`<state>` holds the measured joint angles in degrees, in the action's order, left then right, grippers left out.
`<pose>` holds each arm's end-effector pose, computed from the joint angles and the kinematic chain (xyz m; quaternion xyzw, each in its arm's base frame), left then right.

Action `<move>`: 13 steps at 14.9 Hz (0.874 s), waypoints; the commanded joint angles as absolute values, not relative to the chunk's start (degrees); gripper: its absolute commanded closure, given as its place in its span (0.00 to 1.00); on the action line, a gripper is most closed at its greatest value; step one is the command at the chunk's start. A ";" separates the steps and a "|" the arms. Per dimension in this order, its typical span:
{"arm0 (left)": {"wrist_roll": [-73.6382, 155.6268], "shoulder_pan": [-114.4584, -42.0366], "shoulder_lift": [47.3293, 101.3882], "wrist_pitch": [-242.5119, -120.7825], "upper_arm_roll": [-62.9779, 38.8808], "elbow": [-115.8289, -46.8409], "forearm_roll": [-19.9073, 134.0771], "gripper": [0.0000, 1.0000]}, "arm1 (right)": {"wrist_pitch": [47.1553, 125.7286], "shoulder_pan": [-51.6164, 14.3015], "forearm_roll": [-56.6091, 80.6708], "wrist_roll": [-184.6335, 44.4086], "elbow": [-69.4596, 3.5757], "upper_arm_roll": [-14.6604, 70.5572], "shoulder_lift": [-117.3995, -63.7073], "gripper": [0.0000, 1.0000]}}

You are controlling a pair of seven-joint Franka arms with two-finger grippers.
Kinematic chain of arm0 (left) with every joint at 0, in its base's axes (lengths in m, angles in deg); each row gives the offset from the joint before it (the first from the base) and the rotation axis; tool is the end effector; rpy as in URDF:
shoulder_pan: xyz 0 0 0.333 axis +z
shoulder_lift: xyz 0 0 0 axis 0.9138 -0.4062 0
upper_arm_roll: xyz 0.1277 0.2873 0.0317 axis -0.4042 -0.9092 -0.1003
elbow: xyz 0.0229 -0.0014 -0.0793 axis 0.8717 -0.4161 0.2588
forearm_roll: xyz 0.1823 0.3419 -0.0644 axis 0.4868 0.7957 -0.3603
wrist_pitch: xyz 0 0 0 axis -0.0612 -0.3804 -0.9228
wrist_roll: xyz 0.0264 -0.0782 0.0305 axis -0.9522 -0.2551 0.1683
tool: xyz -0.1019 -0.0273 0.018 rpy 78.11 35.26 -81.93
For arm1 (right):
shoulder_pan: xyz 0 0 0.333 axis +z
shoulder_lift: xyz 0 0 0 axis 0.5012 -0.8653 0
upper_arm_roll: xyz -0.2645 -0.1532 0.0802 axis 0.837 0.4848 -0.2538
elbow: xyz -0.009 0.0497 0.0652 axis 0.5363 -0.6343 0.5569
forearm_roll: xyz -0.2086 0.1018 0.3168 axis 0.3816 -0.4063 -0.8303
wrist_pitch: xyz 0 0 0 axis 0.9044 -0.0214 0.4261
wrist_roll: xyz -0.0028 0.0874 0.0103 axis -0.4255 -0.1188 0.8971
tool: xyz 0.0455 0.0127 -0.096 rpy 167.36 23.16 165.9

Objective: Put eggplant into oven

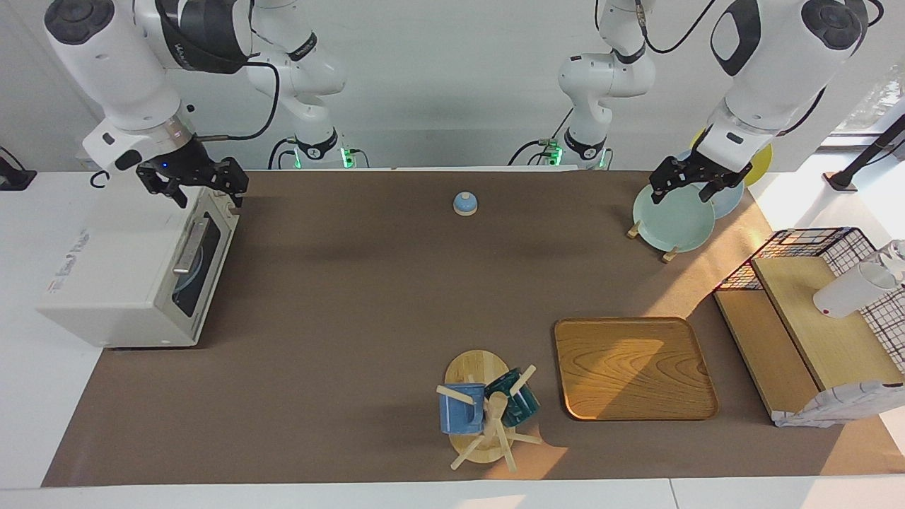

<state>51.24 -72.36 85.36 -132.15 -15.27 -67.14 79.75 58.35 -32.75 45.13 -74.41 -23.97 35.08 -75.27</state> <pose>0.5396 -0.0628 0.5927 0.9987 -0.0077 -0.0463 0.0178 0.5486 -0.0296 0.5866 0.9986 0.0110 -0.0477 0.0193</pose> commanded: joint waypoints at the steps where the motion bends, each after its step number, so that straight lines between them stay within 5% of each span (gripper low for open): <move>1: 51.60 -71.74 85.47 -131.68 -14.90 -67.23 80.90 0.00 | 57.62 -33.25 43.41 -75.03 -23.41 35.06 -75.04 0.00; 13: 51.60 -71.74 85.47 -131.59 -14.90 -67.15 80.90 0.00 | 58.14 -33.07 43.50 -75.12 -23.76 35.24 -74.42 0.00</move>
<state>51.24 -72.35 85.36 -132.15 -15.28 -67.14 79.75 58.21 -32.75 45.12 -74.41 -23.93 35.39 -74.77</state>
